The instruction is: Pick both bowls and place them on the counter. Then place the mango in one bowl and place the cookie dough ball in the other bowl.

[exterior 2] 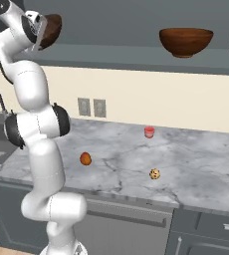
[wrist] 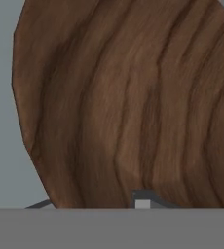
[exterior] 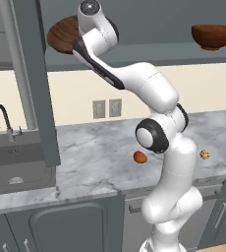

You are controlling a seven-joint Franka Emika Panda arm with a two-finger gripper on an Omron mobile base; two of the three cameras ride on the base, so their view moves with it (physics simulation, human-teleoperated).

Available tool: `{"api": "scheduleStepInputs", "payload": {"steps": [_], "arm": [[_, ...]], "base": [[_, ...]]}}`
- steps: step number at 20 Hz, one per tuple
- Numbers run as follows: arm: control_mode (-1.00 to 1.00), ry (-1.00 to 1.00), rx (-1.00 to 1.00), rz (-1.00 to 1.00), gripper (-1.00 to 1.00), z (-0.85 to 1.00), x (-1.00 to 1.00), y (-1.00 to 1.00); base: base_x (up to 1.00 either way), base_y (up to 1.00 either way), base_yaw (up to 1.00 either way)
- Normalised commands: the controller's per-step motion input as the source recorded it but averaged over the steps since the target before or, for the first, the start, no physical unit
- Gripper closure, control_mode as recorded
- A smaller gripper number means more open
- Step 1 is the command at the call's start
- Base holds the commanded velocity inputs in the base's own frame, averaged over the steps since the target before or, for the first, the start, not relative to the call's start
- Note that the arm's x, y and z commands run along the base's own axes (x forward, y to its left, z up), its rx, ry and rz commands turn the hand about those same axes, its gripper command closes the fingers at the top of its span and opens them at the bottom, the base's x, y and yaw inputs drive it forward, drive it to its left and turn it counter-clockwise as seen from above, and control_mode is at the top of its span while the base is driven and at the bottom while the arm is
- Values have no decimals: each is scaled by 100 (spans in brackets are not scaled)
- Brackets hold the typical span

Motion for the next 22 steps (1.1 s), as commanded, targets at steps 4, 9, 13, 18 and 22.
{"api": "scheduleStepInputs", "payload": {"steps": [4, 9, 13, 18, 22], "arm": [[-100, -25, 1, -2, 100, -7, -48, -5], [-100, -29, 0, -6, 100, -2, -84, -11], [-100, -15, 2, -9, 100, -17, -98, -24], [-100, -4, 8, -11, 100, -46, -100, -31], [-100, 0, 10, -11, 100, -63, -100, -28]], "base": [[0, 0, 0], [0, 0, 0], [0, 0, 0], [0, 0, 0], [0, 0, 0]]}}
